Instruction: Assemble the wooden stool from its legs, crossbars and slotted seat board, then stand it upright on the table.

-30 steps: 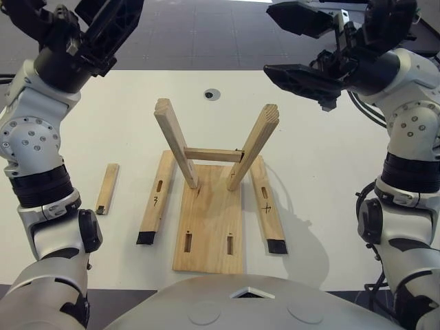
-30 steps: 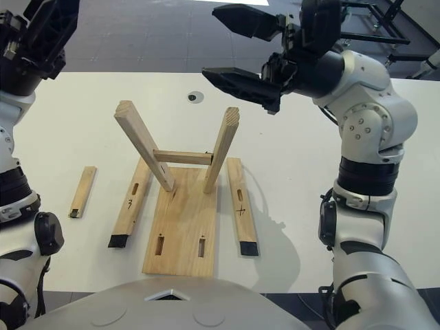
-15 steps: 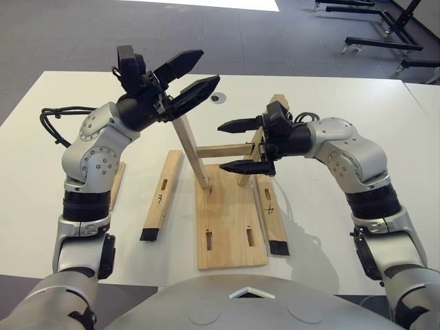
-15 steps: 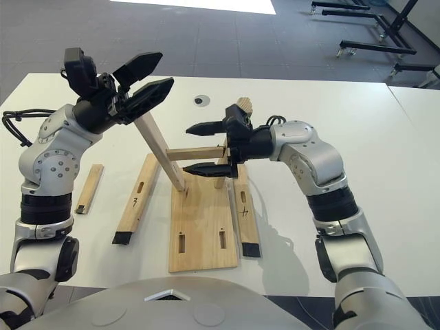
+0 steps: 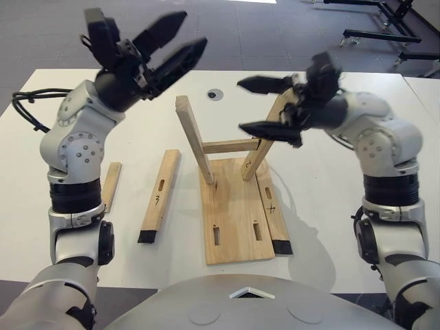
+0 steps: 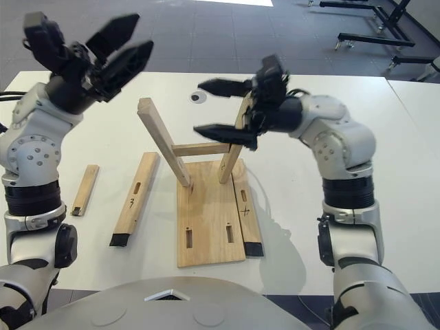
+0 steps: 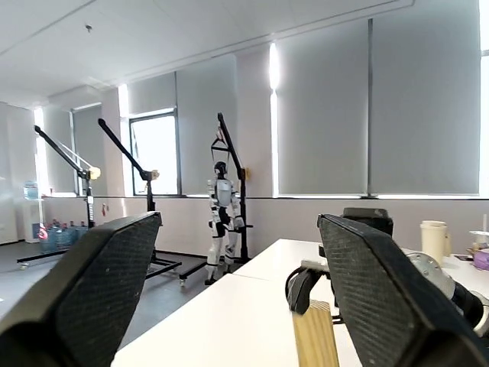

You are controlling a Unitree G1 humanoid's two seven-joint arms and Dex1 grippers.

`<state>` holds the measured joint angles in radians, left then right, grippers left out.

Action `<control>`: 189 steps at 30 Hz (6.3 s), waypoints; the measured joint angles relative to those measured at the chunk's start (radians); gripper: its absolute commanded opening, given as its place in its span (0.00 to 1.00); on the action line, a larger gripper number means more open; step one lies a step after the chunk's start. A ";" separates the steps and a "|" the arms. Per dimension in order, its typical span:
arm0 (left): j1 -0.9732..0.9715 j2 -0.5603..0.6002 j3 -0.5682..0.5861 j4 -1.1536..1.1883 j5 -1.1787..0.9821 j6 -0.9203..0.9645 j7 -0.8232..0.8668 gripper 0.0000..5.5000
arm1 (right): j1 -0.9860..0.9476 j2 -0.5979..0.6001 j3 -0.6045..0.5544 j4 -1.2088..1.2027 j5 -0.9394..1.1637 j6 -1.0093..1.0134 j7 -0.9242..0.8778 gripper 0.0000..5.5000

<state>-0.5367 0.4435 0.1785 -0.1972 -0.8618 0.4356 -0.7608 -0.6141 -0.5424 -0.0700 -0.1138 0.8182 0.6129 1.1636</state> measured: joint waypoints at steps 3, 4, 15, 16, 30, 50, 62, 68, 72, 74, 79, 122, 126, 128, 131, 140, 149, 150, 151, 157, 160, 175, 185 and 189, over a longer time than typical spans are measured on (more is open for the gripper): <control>0.032 0.025 0.067 -0.049 0.009 -0.006 0.044 0.69 | -0.033 -0.014 -0.068 0.053 0.004 -0.027 -0.034 0.89; 0.084 0.047 0.110 -0.068 0.022 -0.005 0.076 0.69 | -0.032 -0.035 -0.103 0.095 -0.017 -0.041 -0.051 0.89; 0.470 -0.073 0.179 -0.184 0.254 -0.074 0.382 0.69 | 0.223 -0.077 -0.173 0.139 -0.111 -0.110 -0.122 0.89; 0.473 -0.093 0.152 -0.196 0.261 -0.087 0.382 0.69 | 0.232 -0.075 -0.170 0.142 -0.113 -0.112 -0.126 0.89; 0.601 -0.127 0.091 -0.357 0.152 -0.058 0.371 0.69 | 0.232 -0.064 -0.149 0.215 -0.150 -0.125 -0.133 0.89; 0.630 -0.103 -0.047 -0.347 0.179 -0.031 0.321 0.69 | 0.171 -0.063 -0.079 0.240 -0.181 -0.113 -0.094 0.89; 0.608 -0.078 -0.082 -0.297 0.195 -0.063 0.301 0.69 | 0.170 -0.046 -0.061 0.261 -0.200 -0.110 -0.097 0.89; 0.560 -0.019 -0.058 -0.226 0.236 -0.067 0.301 0.69 | 0.180 -0.006 0.003 0.259 -0.221 -0.094 -0.090 0.89; 0.561 0.006 -0.059 -0.208 0.270 -0.069 0.299 0.69 | 0.179 0.011 0.026 0.267 -0.233 -0.099 -0.083 0.89; 0.565 0.006 -0.064 -0.204 0.278 -0.068 0.293 0.69 | 0.179 0.013 0.031 0.276 -0.244 -0.105 -0.074 0.89; 0.578 0.008 -0.073 -0.207 0.278 -0.066 0.269 0.69 | 0.178 0.006 0.038 0.320 -0.275 -0.146 -0.055 0.89; 1.063 -0.018 0.154 -0.235 0.415 0.224 0.445 0.23 | 0.394 -0.064 -0.153 -0.085 -0.067 0.021 -0.217 0.89; 1.012 -0.022 0.129 -0.215 0.431 0.193 0.436 0.23 | 0.279 0.024 -0.209 -0.056 -0.034 0.007 -0.388 0.89; 0.993 -0.024 0.120 -0.209 0.437 0.177 0.435 0.23 | 0.192 0.116 -0.211 0.002 -0.165 -0.103 -0.610 0.89; 0.952 -0.046 0.128 -0.210 0.453 0.087 0.442 0.23 | 0.152 0.245 -0.166 0.061 -0.414 -0.277 -0.919 0.89; 0.718 -0.034 0.247 -0.345 0.455 -0.195 0.449 0.23 | 0.301 0.403 -0.095 -0.074 -0.626 -0.340 -1.199 0.89; 0.385 0.001 0.036 -0.273 0.479 -0.215 0.364 0.23 | 0.397 0.445 -0.041 -0.375 -0.381 -0.152 -1.088 0.89; 0.346 0.007 0.020 -0.241 0.487 -0.227 0.344 0.23 | 0.381 0.446 -0.054 -0.373 -0.353 -0.134 -1.087 0.89; 0.305 0.013 0.007 -0.213 0.498 -0.241 0.326 0.23 | 0.352 0.446 -0.071 -0.371 -0.324 -0.126 -1.088 0.89; 0.169 0.030 -0.066 -0.129 0.520 -0.281 0.230 0.23 | 0.143 0.510 -0.138 -0.339 -0.028 -0.034 -1.097 0.89; 0.149 0.029 -0.112 -0.110 0.526 -0.288 0.193 0.23 | 0.103 0.524 -0.130 -0.321 0.089 0.029 -1.108 0.89; 0.185 0.007 -0.253 -0.211 0.554 -0.264 0.146 0.23 | 0.144 0.523 -0.009 -0.371 0.178 0.068 -1.056 0.67; 0.203 0.007 -0.251 -0.214 0.556 -0.266 0.142 0.23 | 0.146 0.524 -0.019 -0.361 0.260 0.067 -1.062 0.34; 0.217 0.001 -0.251 -0.225 0.553 -0.262 0.144 0.23 | 0.157 0.513 -0.017 -0.351 0.261 0.065 -1.058 0.21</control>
<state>-0.3197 0.4447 -0.0729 -0.4223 -0.3090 0.1739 -0.6166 -0.4576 -0.0292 -0.0869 -0.4646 1.0791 0.6781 0.1055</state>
